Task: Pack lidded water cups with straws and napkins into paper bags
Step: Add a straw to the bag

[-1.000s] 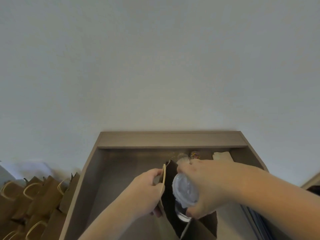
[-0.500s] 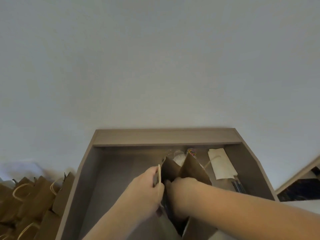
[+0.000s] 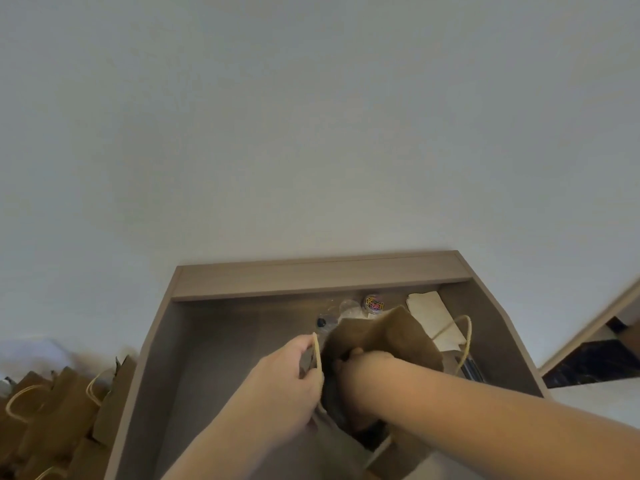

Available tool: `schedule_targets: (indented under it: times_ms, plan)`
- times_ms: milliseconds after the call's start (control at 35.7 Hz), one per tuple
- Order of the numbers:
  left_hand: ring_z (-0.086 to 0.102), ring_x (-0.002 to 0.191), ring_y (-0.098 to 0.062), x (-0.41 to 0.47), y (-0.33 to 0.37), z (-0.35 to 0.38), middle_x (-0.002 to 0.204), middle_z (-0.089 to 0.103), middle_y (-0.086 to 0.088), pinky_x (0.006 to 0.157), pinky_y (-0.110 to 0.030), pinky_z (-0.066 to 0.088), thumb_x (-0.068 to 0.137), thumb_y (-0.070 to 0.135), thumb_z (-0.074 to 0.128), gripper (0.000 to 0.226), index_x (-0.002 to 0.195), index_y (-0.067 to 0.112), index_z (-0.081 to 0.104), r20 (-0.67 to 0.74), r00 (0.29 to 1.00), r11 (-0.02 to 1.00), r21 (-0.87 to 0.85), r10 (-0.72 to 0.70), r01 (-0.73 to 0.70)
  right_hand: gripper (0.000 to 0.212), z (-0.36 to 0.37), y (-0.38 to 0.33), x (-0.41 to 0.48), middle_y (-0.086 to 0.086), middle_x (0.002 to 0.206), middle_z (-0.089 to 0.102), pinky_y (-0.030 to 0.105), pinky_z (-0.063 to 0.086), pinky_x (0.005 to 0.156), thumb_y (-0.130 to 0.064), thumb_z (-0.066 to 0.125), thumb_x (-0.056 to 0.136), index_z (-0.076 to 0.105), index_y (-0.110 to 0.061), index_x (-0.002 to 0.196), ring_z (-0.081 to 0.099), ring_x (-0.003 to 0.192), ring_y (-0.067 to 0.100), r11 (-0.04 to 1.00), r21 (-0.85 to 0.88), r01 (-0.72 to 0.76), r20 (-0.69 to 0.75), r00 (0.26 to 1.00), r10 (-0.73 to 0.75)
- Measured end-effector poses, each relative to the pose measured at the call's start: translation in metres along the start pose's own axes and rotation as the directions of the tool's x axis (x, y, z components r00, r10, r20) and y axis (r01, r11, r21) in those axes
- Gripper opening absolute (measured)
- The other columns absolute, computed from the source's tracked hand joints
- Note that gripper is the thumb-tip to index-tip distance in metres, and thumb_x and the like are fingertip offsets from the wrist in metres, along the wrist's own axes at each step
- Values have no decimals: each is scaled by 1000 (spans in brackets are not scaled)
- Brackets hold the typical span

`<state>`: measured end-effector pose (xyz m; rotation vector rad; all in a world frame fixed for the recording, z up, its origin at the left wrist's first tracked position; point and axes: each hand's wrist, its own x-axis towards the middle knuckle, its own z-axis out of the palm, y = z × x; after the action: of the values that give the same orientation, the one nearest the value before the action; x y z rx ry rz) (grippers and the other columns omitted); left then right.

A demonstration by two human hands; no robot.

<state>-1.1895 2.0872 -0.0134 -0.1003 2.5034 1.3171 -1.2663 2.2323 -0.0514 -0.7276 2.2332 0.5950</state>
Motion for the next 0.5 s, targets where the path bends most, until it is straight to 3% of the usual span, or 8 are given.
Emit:
schedule_targets:
  times_ms: [84,168,224,280,336,392,476,504]
  plan:
    - [76,66,-14,5,-3,1,95,75,6,63,-32,65,97,28,54,30,115,51,57,17,1000,1000,-19,0,1,56,-21,5,-53,9,144,54,46,50,108,-36,62,105,43,-22,156,58,127,30,958,279,73,-158,987,-29]
    - [75,68,-14,11,-7,0,90,77,6,65,-35,65,86,39,56,32,116,50,60,-33,999,1000,-4,18,-18,20,-31,16,-118,-11,108,65,27,52,83,-50,53,105,59,-37,119,64,96,9,862,444,245,-470,883,-9]
    - [75,62,-13,14,-9,1,81,77,8,59,-27,61,77,49,53,36,112,52,60,-59,998,999,-27,25,-26,19,-35,28,-159,-16,88,67,16,47,66,-55,47,104,59,-40,100,63,78,1,837,461,295,-672,732,112]
    - [75,66,-7,16,-9,4,83,77,15,53,-14,53,78,51,54,32,108,63,54,-61,998,999,-43,10,-13,20,-30,47,-182,-23,81,67,9,45,53,-55,47,102,59,-45,90,63,69,-3,766,515,385,-822,475,314]
    - [70,79,10,18,-9,7,91,72,32,57,-5,49,86,43,57,37,107,71,47,-94,995,999,-41,15,-19,18,-13,78,-183,-26,79,68,11,43,44,-54,48,99,64,-48,94,63,64,-3,718,578,389,-816,282,504]
    - [66,83,17,18,-9,9,95,62,49,63,-7,53,88,41,58,47,112,79,42,-122,992,999,-8,37,-39,22,15,112,-156,-25,79,69,18,47,51,-57,46,95,66,-49,98,65,66,-1,625,719,304,-695,316,645]
    - [71,81,4,18,-14,14,98,70,32,74,-28,61,94,39,62,49,127,70,43,-152,988,1000,-5,6,-7,19,89,153,-83,-15,80,71,30,55,71,-49,55,96,70,-39,93,68,78,5,457,889,-16,-340,644,685]
    - [73,81,2,19,-17,15,97,73,26,76,-33,63,95,39,62,48,129,68,44,-171,985,1000,-8,5,-6,17,119,158,-59,-14,85,70,31,57,76,-45,57,98,70,-35,95,67,82,8,438,886,-152,-210,711,671]
